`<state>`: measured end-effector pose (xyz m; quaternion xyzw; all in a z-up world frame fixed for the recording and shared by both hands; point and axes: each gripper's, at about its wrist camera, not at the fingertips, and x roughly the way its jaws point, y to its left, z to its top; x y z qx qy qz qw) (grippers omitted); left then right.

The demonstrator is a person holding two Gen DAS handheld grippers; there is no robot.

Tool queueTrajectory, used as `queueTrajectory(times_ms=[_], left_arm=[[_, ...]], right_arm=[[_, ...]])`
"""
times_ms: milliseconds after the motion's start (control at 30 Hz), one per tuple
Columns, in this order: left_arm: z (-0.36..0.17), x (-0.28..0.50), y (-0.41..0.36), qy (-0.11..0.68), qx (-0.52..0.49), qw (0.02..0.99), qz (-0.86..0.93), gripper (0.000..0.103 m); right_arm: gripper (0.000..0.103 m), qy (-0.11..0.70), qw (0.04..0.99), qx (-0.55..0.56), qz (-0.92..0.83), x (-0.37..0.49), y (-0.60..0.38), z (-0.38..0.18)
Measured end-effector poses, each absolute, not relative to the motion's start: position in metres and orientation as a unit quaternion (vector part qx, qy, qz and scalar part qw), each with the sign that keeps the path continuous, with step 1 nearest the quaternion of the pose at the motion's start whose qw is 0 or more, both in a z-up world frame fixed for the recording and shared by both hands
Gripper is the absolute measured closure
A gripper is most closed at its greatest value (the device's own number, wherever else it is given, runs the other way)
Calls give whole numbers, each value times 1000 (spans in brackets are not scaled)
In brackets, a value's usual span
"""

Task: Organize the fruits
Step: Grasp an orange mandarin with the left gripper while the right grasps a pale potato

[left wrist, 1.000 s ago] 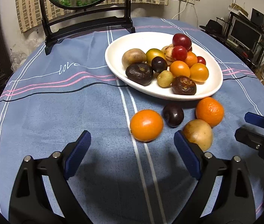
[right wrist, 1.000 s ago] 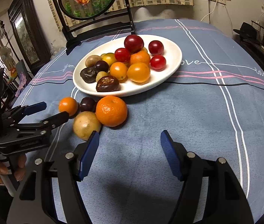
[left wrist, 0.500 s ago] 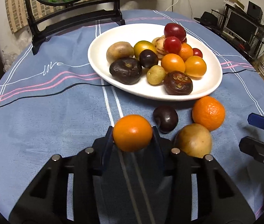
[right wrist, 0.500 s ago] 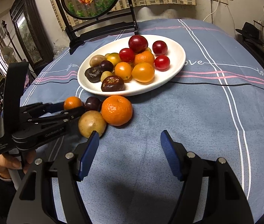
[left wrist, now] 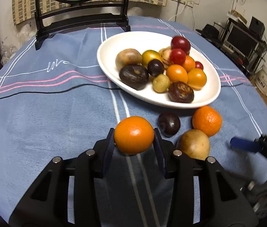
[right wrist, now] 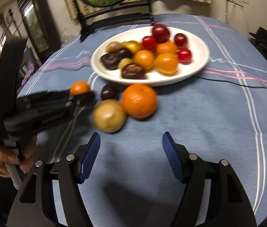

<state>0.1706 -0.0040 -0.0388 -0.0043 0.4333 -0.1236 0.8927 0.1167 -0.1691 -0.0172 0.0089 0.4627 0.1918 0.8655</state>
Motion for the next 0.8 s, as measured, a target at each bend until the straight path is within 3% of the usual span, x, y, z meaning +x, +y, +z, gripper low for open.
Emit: queueTrajectory(times_ms=[467,667,800], left_arm=[[-32,173,15,423,-28,899,-106,62],[-32,173,16,423,-30,900,-103,62],[-33,173,15,426,-28,898,-104,62]], right_arm=[[36,469,862,-49,186,137,-115,-24],[55,473,865,-61,156,150,-111,-32],[58,468,870,-55,148,150,-111,-35]])
